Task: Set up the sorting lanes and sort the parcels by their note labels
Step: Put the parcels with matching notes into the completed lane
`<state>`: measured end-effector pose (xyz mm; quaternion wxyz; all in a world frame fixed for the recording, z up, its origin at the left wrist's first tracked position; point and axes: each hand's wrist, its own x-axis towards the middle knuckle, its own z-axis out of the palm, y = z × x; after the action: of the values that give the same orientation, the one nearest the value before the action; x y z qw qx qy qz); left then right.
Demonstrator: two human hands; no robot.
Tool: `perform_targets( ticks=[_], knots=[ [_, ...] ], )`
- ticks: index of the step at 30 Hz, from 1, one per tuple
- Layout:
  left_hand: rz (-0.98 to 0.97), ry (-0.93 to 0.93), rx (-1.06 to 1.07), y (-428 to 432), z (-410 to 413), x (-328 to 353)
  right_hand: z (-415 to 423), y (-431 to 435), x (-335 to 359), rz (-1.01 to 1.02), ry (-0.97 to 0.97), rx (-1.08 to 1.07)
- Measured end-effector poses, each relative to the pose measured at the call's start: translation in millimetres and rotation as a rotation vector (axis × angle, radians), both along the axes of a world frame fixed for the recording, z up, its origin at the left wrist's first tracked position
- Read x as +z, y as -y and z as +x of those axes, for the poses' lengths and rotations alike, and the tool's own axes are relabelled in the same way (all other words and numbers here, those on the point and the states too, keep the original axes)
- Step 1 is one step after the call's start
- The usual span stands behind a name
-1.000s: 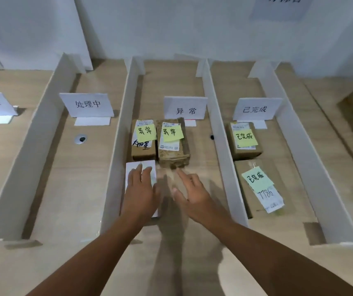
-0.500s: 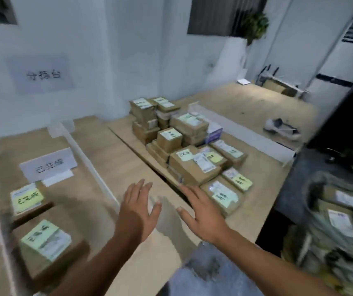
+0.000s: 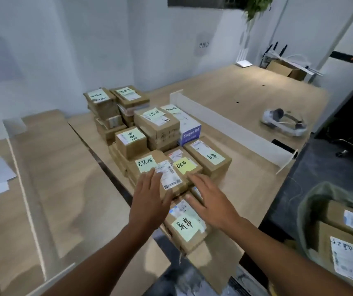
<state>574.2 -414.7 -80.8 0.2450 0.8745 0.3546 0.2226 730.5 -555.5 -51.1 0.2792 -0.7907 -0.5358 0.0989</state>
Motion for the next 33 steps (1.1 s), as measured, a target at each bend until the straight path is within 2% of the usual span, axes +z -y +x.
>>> perform_targets(
  ticks=[6,10,15,19,25,29,33],
  knots=[
    [-0.078,-0.090,0.178,-40.0,46.6,-21.7,72.3,-64.9,-24.0,-0.093,-0.020,0.117],
    [-0.112,-0.036,0.344,-56.5,52.1,-38.1,105.0,-107.0,-50.5,-0.159,-0.072,0.187],
    [-0.389,-0.092,0.507,-69.6,52.8,-81.5,125.8,-156.9,-98.1,-0.304,0.096,0.325],
    [-0.540,-0.040,0.515,-66.2,61.3,-100.3,127.8,-171.4,-121.3,-0.263,0.154,0.392],
    [-0.524,0.025,0.519,-55.1,63.7,-88.6,125.2,-165.6,-108.8,-0.148,0.088,0.390],
    [-0.484,0.014,0.604,-35.9,38.9,-56.0,106.3,-159.2,-71.7,-0.090,0.092,0.450],
    [-0.394,0.079,0.715,-18.8,-0.9,-9.4,64.2,-161.4,-24.4,-0.029,0.025,0.506]
  ],
)
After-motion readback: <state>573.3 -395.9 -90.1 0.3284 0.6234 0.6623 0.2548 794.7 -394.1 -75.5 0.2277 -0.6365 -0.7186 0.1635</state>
